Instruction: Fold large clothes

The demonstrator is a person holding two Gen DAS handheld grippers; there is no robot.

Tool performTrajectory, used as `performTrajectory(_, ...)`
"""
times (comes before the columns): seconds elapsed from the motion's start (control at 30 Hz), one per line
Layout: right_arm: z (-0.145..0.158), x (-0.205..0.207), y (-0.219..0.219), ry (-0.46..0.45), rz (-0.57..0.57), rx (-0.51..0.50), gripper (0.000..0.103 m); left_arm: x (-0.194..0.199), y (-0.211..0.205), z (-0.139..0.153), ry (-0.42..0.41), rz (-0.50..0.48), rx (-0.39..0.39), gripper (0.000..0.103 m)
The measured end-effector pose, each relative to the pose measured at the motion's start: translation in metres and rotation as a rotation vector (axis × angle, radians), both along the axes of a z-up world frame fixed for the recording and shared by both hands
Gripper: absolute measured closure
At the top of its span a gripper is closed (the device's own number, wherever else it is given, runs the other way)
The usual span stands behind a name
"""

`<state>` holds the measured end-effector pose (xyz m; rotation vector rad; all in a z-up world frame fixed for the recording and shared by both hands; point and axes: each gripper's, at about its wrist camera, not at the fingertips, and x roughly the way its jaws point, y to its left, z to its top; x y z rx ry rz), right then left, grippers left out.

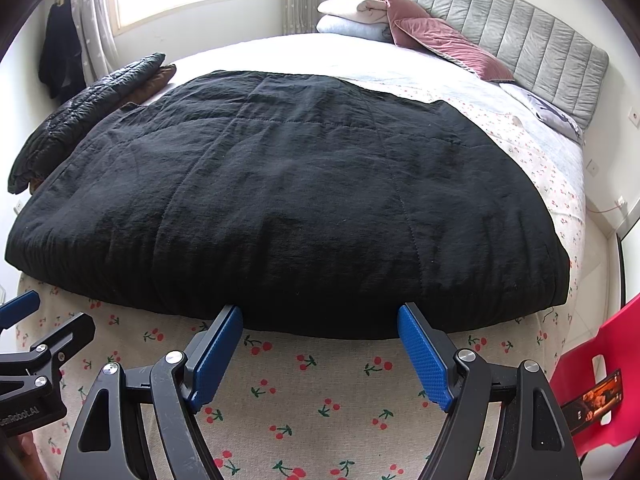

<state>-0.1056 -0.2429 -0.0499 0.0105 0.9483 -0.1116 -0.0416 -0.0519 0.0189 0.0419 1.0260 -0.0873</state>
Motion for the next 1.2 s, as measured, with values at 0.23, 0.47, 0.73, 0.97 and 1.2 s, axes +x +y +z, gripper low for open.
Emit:
performTrajectory(0.23, -0.0002, 0.0000, 0.0001, 0.001, 0.000, 0.000, 0.022, -0.0001, -0.0001, 0.0000, 0.001, 0.001, 0.002, 0.003)
performTrajectory(0.47, -0.0003, 0.0000, 0.0010, 0.001, -0.001, -0.001, 0.022, 0.0005, 0.0018, -0.0010, 0.007, -0.002, 0.003, 0.003)
performTrajectory(0.73, -0.0018, -0.0007, 0.0018, 0.003, 0.001, -0.001, 0.022, 0.0002, 0.0020, -0.0009, 0.008, -0.002, 0.003, 0.003)
performTrajectory(0.97, -0.0020, -0.0006, 0.0017, 0.003, 0.001, -0.001, 0.022, 0.0002, 0.0017, -0.0009, 0.008, -0.003, 0.004, 0.003)
performTrajectory(1.2, -0.0021, -0.0005, 0.0018, 0.004, 0.001, -0.001, 0.022, -0.0009, 0.0026, -0.0011, 0.008, -0.003, 0.011, 0.003)
